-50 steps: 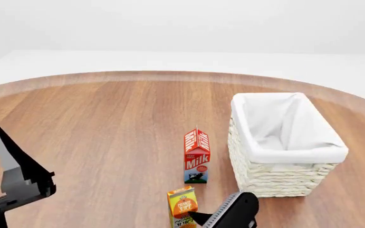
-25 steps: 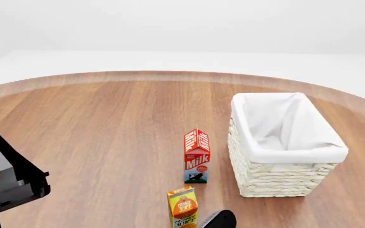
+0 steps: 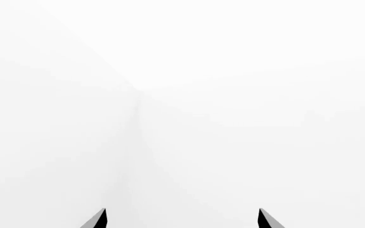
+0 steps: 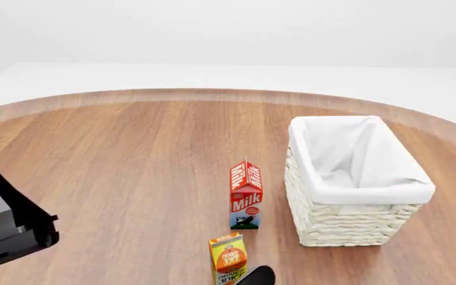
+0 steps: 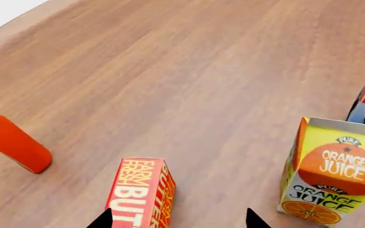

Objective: Pick up the cream cheese box and the butter, and put them in the basket.

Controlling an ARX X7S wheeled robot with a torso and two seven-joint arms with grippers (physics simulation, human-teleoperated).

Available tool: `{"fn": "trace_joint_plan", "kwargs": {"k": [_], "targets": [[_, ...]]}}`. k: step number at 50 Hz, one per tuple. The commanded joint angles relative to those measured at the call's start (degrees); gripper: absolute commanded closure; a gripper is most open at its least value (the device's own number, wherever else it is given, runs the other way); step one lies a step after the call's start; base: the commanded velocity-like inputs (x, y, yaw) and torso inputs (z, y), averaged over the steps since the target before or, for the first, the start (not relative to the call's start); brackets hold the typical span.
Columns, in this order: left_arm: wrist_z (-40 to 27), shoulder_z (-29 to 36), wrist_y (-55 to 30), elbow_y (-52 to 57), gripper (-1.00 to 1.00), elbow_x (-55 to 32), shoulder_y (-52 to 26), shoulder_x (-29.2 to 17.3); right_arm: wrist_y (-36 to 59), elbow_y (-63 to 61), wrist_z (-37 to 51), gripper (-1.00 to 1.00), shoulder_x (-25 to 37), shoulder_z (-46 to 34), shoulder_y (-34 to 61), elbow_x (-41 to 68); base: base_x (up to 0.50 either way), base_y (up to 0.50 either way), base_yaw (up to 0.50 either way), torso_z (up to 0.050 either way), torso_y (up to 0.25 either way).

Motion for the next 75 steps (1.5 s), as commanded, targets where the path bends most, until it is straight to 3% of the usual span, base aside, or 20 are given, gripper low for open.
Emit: {"fn": "trace_joint_plan", "kwargs": {"k": [1, 28, 42, 75], "targets": [[1.4, -2.0, 1.4, -0.2, -1.00, 0.2, 0.2, 1.0, -0.8, 3.5, -2.5, -1.00, -2.9, 0.9, -2.2, -1.6, 0.00, 0.00, 0.00, 0.000, 0.000], [0.9, -3.1, 1.7, -0.3, -1.00, -0.4, 0.6, 0.6, 1.2, 4.4, -0.5, -1.00, -6.4, 0.2, -1.9, -2.8, 0.00, 0.00, 0.00, 0.000, 0.000], [0.9, -3.6, 1.9, -0.7, -1.00, -0.9, 0.6, 0.3, 1.3, 7.9, -5.1, -1.00, -8.7, -0.3, -2.4, -1.8, 0.00, 0.00, 0.00, 0.000, 0.000], [0.6, -5.2, 1.9, -0.7, -1.00, -2.2, 1.2, -0.6, -0.2, 12.1, -6.2, -1.00, -11.9, 1.7, -4.1, 2.5, 0.00, 0.00, 0.00, 0.000, 0.000]]}}
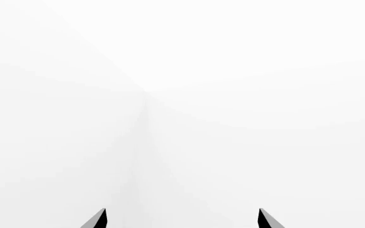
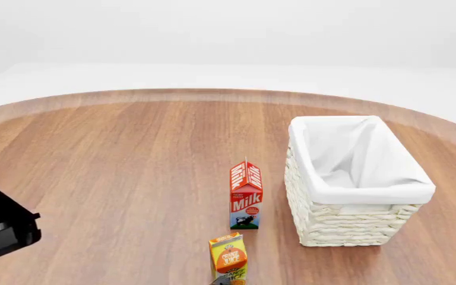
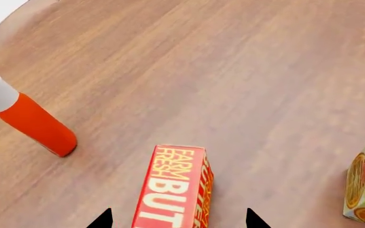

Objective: Pick up the cream cheese box and the butter, and put them in the basket.

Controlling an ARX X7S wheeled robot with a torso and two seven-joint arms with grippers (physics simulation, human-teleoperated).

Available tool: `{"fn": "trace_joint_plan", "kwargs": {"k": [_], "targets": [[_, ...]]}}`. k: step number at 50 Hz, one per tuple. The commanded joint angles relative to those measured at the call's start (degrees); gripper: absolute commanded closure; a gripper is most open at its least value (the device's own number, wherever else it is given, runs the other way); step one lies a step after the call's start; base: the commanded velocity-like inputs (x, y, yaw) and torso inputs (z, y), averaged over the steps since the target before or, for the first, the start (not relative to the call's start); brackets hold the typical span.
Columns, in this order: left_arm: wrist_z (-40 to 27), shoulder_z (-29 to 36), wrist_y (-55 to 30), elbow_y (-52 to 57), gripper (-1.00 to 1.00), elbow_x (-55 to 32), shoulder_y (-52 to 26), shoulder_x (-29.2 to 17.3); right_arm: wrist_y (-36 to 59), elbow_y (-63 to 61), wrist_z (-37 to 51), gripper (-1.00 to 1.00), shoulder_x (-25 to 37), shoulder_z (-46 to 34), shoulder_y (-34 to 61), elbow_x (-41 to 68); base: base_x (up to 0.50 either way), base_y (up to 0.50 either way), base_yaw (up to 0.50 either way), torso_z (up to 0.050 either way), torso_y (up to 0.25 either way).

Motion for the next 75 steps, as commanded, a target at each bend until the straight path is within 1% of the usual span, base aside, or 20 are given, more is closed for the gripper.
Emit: {"fn": "trace_joint_plan", "kwargs": {"k": [1, 34, 48, 70, 75], "targets": [[1.5, -2.1, 1.3, -0.3, -1.00, 0.1, 0.3, 0.9, -1.4, 1.3, -1.8, -1.00, -1.8, 2.6, -1.4, 2.2, 0.00, 0.00, 0.00, 0.000, 0.000], [1.1, -2.9, 1.6, -0.2, -1.00, -0.2, 0.7, 0.7, -1.4, 3.5, -0.9, -1.00, -3.3, 1.7, -4.8, 3.8, 0.00, 0.00, 0.00, 0.000, 0.000], [1.1, -3.1, 1.6, -0.1, -1.00, -0.4, 0.7, 0.6, -0.9, 3.7, 0.9, -1.00, -3.6, 1.6, -5.1, 4.7, 0.00, 0.00, 0.00, 0.000, 0.000], [1.0, -3.3, 1.9, -0.3, -1.00, -0.6, 0.9, 0.6, 0.1, 4.2, 0.5, -1.00, -4.6, 1.4, -4.5, 5.2, 0.00, 0.00, 0.00, 0.000, 0.000], [0.9, -3.7, 2.0, -0.4, -1.00, -0.9, 1.0, 0.5, 0.6, 4.4, 1.7, -1.00, -5.2, 1.4, -4.2, 5.3, 0.00, 0.00, 0.00, 0.000, 0.000]]}}
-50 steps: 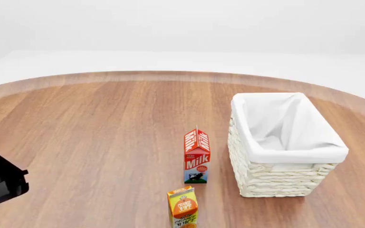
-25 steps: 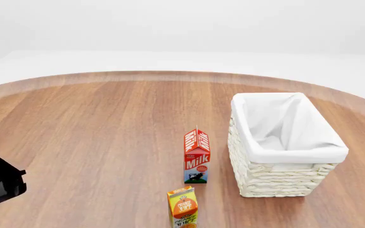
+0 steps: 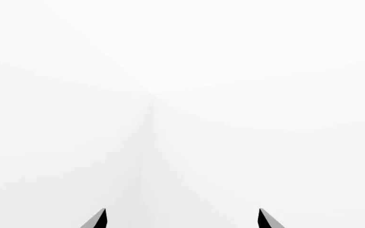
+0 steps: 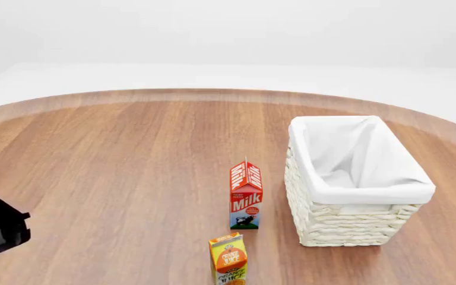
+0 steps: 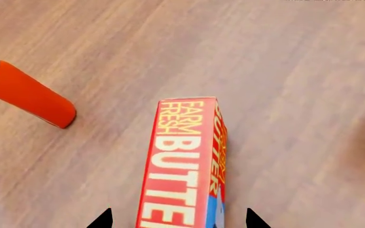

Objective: Pick up the cream cheese box and the butter, and put them in the basket.

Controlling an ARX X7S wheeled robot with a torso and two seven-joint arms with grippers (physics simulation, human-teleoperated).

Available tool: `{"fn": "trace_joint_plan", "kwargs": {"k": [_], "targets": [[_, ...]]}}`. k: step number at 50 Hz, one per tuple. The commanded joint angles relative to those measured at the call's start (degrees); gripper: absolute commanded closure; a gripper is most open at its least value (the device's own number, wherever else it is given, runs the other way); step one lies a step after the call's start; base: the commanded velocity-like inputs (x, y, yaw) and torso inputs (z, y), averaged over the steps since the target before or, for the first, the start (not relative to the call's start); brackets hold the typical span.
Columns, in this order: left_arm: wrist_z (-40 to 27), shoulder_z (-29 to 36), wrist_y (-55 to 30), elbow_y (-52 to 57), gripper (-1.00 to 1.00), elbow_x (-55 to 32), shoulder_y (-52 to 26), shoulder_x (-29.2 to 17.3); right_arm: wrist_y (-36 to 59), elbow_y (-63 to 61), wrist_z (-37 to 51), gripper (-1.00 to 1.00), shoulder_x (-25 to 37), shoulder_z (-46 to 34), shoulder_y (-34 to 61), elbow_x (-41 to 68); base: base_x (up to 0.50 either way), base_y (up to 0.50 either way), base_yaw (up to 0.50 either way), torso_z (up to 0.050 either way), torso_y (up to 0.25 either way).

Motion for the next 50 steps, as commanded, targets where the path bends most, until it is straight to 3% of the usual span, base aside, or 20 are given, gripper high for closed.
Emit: {"fn": "trace_joint_plan", "kwargs": {"k": [1, 50], "targets": [[1.5, -2.0, 1.6, -0.5, -1.00, 0.1, 0.3, 1.1, 0.8, 0.3, -0.4, -1.00, -2.1, 1.1, 0.4, -1.0, 0.00, 0.00, 0.00, 0.000, 0.000], [0.9, -4.9, 3.5, -1.4, -1.00, -2.0, 1.5, 1.0, 4.6, 4.4, -0.1, -1.00, -5.8, -1.6, 0.4, -2.1, 0.00, 0.00, 0.00, 0.000, 0.000]]}}
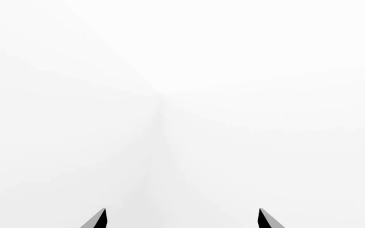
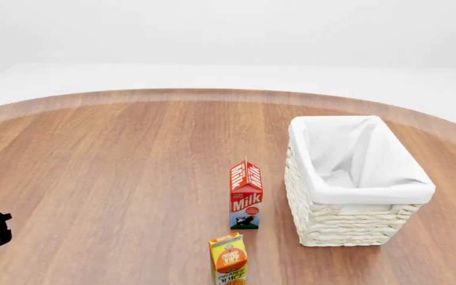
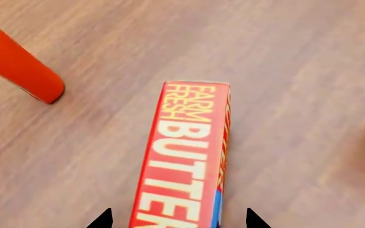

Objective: Pick up the cream cheese box and the butter, and put them in the basket.

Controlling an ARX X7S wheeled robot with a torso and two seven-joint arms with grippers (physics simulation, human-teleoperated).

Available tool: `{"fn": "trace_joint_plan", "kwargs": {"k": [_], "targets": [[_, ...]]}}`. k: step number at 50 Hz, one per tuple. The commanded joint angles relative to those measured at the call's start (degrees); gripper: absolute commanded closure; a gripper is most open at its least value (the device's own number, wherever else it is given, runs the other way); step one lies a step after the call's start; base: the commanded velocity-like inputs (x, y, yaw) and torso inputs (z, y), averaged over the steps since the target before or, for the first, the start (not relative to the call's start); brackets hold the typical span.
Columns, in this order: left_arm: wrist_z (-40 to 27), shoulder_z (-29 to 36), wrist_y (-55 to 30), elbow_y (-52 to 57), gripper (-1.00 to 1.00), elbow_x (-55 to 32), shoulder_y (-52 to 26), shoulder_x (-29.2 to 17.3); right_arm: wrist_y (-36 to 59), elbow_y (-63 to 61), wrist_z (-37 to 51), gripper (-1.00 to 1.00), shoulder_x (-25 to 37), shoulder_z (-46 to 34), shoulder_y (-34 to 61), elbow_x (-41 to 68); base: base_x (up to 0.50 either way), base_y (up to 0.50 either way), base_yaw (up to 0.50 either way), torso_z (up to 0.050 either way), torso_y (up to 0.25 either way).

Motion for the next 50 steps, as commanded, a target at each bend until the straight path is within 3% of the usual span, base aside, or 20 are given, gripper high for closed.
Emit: {"fn": "trace_joint_plan", "kwargs": {"k": [1, 50], "targets": [[1.4, -2.1, 1.5, -0.4, -1.00, 0.2, 0.3, 1.1, 0.2, 0.8, -2.5, -1.00, -1.6, 1.0, -0.4, -1.0, 0.00, 0.00, 0.00, 0.000, 0.000], [1.3, -3.6, 2.5, -1.3, -1.00, -0.6, 0.7, 1.2, 0.3, 6.1, -7.9, -1.00, -2.4, 1.2, -1.9, 0.0, 0.00, 0.00, 0.00, 0.000, 0.000]]}}
